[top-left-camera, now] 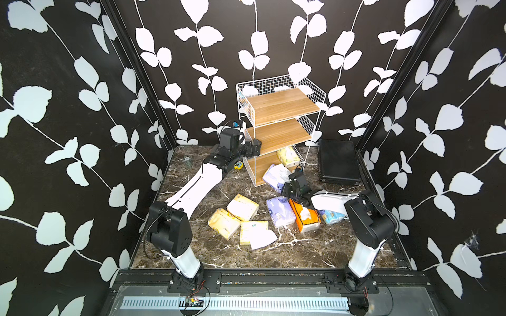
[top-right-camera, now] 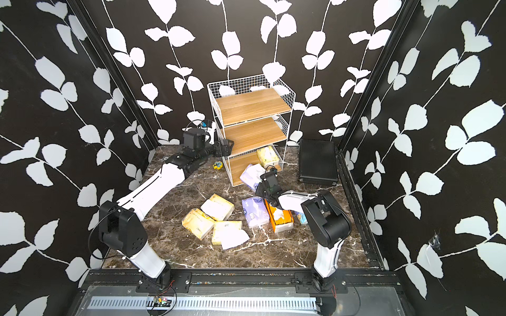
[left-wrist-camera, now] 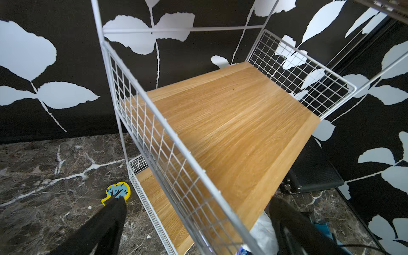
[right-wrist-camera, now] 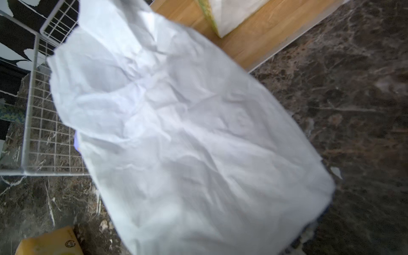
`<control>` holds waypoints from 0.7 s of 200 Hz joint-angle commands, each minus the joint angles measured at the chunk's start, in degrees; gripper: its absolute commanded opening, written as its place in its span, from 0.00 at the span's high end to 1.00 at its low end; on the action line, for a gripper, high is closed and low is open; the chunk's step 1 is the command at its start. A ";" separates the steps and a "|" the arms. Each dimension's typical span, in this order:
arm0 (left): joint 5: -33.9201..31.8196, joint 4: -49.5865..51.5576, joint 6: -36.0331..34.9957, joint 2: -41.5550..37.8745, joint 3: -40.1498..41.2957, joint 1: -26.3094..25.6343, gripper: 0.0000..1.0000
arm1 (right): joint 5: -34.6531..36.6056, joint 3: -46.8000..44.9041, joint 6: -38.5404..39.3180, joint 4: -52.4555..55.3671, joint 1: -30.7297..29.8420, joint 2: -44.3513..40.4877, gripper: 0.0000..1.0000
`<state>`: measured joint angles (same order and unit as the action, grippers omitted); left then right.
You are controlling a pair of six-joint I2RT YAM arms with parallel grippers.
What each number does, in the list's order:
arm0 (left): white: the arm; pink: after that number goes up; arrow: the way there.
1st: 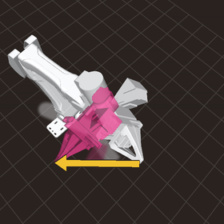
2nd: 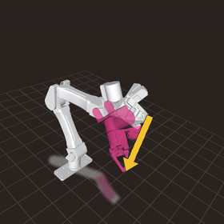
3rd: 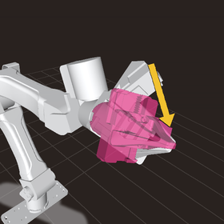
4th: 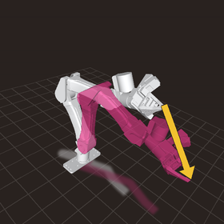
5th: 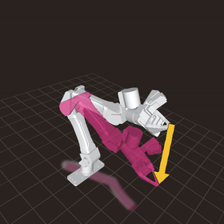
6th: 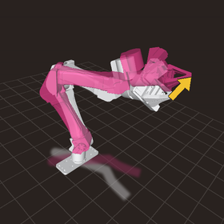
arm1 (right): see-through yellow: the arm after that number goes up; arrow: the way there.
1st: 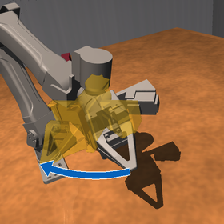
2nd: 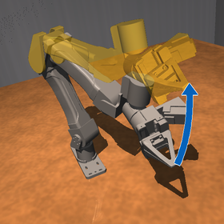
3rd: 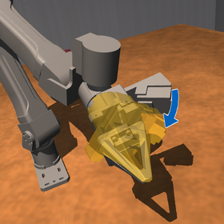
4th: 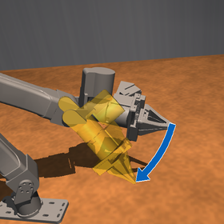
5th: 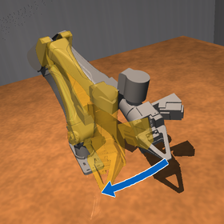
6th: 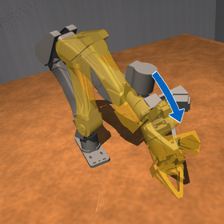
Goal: Remove the tissue boxes from the shelf
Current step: Pick up a box of tissues from the shelf, then place the box of tissues at the center of the board.
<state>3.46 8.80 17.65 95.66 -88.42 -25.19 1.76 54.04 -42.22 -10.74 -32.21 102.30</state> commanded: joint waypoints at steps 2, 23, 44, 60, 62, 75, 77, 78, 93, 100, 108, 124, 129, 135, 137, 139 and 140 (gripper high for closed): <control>-0.67 2.68 -1.59 0.77 -3.07 0.32 0.01 | -2.27 -4.11 5.89 4.91 -0.14 -2.59 1.00; -0.65 4.12 -1.74 2.40 -5.35 0.32 0.01 | -2.94 -6.05 8.41 6.29 -0.32 -4.84 1.00; -1.20 4.80 -1.83 3.48 -6.80 0.32 0.01 | -3.41 -7.88 10.51 8.00 -0.73 -7.71 1.00; -1.86 4.91 -1.92 3.83 -7.30 0.33 0.01 | -3.75 -9.69 11.47 8.82 -0.88 -9.90 1.00; -1.96 4.96 -1.92 3.79 -7.29 0.32 0.01 | -3.88 -9.95 11.52 8.83 -0.92 -10.01 1.00; -2.20 5.00 -2.00 3.79 -7.55 0.34 0.01 | -3.87 -11.39 12.21 9.48 -1.08 -12.18 1.00; -2.27 5.00 -2.00 3.76 -7.60 0.34 0.01 | -3.85 -11.58 12.28 9.50 -1.10 -12.51 1.00; -2.30 5.05 -2.00 3.80 -7.62 0.33 0.01 | -3.86 -11.72 12.31 9.51 -1.10 -12.63 1.00; -2.58 5.46 -2.53 3.81 -7.85 0.35 0.01 | -3.81 -13.00 12.54 10.19 -1.40 -14.19 1.00; -2.73 5.76 -2.69 3.81 -8.06 0.34 0.01 | -4.03 -13.46 12.63 10.19 -1.45 -14.84 1.00; -3.22 6.25 -2.79 3.63 -8.13 0.32 0.01 | -3.89 -13.77 12.56 10.45 -1.54 -15.47 0.98; -3.44 6.68 -2.93 3.17 -7.70 0.36 0.01 | -4.17 -13.79 12.16 10.61 -1.54 -16.93 0.78; -3.46 6.70 -2.90 2.91 -7.47 0.30 0.01 | -4.47 -13.67 12.07 10.49 -1.57 -17.54 0.75; -3.46 6.75 -3.05 2.57 -7.14 0.38 0.01 | -4.56 -13.32 11.99 10.33 -1.54 -18.24 0.70; -3.51 6.76 -3.12 2.49 -6.99 0.40 0.01 | -4.57 -13.17 11.94 10.33 -1.54 -18.51 0.68; -3.59 6.76 -3.27 2.33 -6.89 0.40 0.01 | -4.57 -12.93 11.91 10.42 -1.54 -18.78 0.65; -3.61 6.76 -3.34 2.25 -6.82 0.40 0.01 | -4.57 -12.83 11.90 10.54 -1.54 -18.92 0.64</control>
<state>1.56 13.98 15.40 100.01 -94.70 -25.21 -2.37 41.63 -31.05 -1.93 -33.34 86.32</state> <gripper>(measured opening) 0.989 0.281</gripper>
